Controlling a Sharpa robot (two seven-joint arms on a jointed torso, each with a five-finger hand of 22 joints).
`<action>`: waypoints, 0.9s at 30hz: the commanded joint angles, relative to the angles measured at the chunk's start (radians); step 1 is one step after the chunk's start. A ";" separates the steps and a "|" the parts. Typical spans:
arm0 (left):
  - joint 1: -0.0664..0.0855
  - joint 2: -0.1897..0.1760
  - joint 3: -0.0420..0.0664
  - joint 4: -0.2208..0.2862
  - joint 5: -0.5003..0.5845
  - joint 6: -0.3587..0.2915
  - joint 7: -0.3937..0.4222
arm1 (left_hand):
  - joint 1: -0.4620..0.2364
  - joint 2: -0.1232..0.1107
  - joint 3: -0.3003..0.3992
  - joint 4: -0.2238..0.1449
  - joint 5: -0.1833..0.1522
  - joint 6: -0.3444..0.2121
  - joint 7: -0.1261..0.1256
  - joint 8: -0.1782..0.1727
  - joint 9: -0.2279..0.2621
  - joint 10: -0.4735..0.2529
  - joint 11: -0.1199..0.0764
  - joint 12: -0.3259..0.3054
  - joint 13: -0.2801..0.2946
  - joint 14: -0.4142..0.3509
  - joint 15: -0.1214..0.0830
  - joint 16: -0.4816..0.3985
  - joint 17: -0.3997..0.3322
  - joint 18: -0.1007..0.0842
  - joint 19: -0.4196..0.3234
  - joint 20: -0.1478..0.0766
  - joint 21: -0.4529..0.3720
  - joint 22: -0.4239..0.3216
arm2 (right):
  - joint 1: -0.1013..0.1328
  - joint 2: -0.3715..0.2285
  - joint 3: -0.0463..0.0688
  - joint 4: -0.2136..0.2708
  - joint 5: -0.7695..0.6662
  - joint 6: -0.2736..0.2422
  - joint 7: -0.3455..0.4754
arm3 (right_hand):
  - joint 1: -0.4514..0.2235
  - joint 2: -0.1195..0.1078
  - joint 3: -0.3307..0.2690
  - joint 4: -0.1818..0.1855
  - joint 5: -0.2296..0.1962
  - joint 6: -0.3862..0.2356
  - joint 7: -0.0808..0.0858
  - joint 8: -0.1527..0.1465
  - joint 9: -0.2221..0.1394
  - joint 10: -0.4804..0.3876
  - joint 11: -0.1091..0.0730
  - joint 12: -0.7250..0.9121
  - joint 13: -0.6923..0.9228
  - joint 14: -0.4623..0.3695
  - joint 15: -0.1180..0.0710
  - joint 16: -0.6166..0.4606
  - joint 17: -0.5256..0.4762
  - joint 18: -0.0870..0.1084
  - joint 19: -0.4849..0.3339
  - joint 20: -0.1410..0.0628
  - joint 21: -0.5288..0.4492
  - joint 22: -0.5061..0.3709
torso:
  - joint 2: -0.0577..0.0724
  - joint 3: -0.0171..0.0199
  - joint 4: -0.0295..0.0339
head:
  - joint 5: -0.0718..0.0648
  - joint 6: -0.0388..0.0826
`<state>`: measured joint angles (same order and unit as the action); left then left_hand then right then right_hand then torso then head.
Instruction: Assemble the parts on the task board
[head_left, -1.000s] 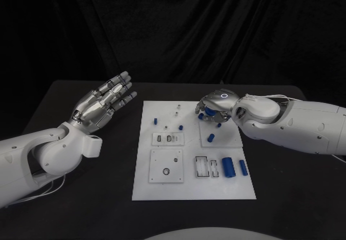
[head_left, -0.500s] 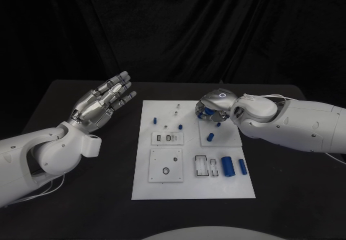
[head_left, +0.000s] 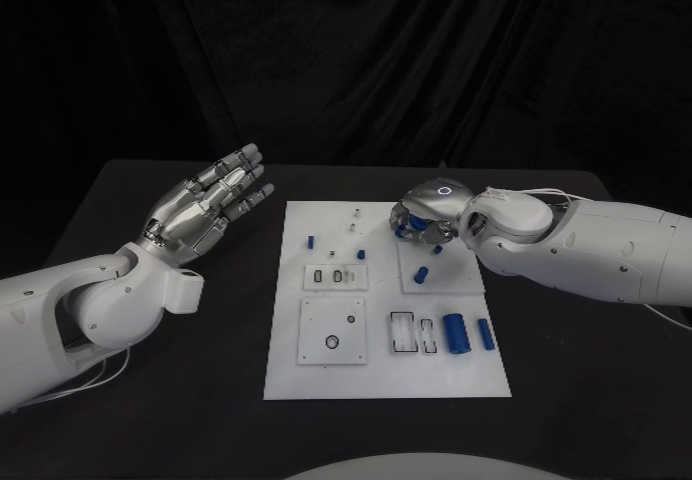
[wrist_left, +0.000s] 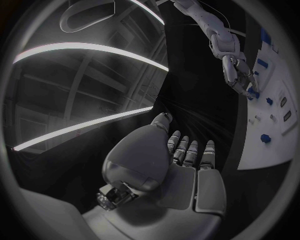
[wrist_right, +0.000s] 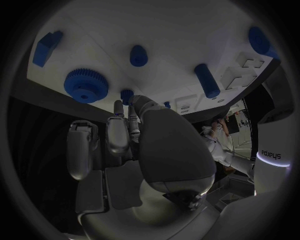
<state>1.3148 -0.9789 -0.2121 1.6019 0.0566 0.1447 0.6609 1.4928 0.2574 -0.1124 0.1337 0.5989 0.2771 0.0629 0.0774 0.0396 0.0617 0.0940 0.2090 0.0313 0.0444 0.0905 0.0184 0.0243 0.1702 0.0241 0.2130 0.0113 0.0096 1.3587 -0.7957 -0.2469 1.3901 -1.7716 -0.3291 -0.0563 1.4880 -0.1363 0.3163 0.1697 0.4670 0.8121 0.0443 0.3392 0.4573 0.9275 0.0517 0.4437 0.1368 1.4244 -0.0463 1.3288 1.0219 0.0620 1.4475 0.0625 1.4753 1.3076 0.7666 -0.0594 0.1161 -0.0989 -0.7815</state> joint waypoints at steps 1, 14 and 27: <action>0.002 0.003 0.001 -0.001 -0.002 0.019 0.002 | -0.012 0.002 0.007 0.001 0.001 -0.002 0.006 0.003 0.001 0.000 0.005 0.000 0.001 -0.001 0.006 0.006 0.001 0.011 0.001 0.004 0.004 0.002 | -0.003 0.002 0.000 -0.003 0.029 0.036 0.010 | -0.006 -0.008 0.011 0.001 0.001 -0.019 -0.002 -0.020 0.002 0.002 0.004 -0.022 -0.006 0.004 0.002 -0.001 -0.003 -0.017 0.001 0.003 0.002 0.097 | -0.001 0.0003 0.0009 | -0.001 -0.002; 0.001 0.010 0.001 -0.010 -0.002 0.026 -0.007 | -0.013 0.002 0.010 -0.001 0.000 -0.001 0.008 0.003 0.001 0.000 0.006 0.000 0.001 0.001 0.008 0.007 0.002 0.011 0.001 0.006 0.005 0.002 | -0.003 0.010 0.000 -0.019 0.039 0.059 0.007 | -0.007 -0.010 0.036 -0.009 -0.021 0.039 0.019 -0.037 0.012 0.051 0.002 -0.062 -0.006 0.003 0.004 -0.006 -0.002 -0.016 0.001 0.008 0.000 0.100 | -0.001 0.0004 0.0013 | -0.003 0.000; 0.001 0.007 0.001 -0.010 -0.002 0.029 -0.011 | -0.014 0.003 0.014 -0.003 0.000 0.000 0.010 0.003 0.001 0.001 0.008 0.003 0.002 0.002 0.011 0.008 0.002 0.011 0.002 0.008 0.005 0.002 | -0.003 0.011 0.000 -0.014 0.039 0.003 0.011 | -0.002 0.014 0.028 -0.032 -0.036 0.152 0.032 -0.004 0.061 0.150 -0.029 -0.068 0.011 0.013 -0.020 -0.002 0.017 -0.016 0.001 -0.014 -0.004 0.102 | -0.002 0.0010 -0.0005 | 0.003 -0.001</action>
<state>1.3148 -0.9715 -0.2121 1.5890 0.0564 0.1587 0.6433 1.4890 0.2613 -0.1026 0.1295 0.5989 0.2770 0.0628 0.0774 0.0394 0.0625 0.0948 0.2089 0.0313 0.0488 0.0949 0.0229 0.0251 0.1701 0.0276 0.2167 0.0112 0.0106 1.3601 -0.7821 -0.2424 1.3730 -1.7316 -0.3004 -0.0517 1.4817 -0.1441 0.3453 0.1411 0.4319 0.9537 0.0715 0.3324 0.4865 1.0689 0.0266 0.3690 0.1404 1.4387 -0.0608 1.3241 1.0375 0.0620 1.4473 0.0551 1.4753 1.3073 0.7643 -0.0584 0.1159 -0.0982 -0.7836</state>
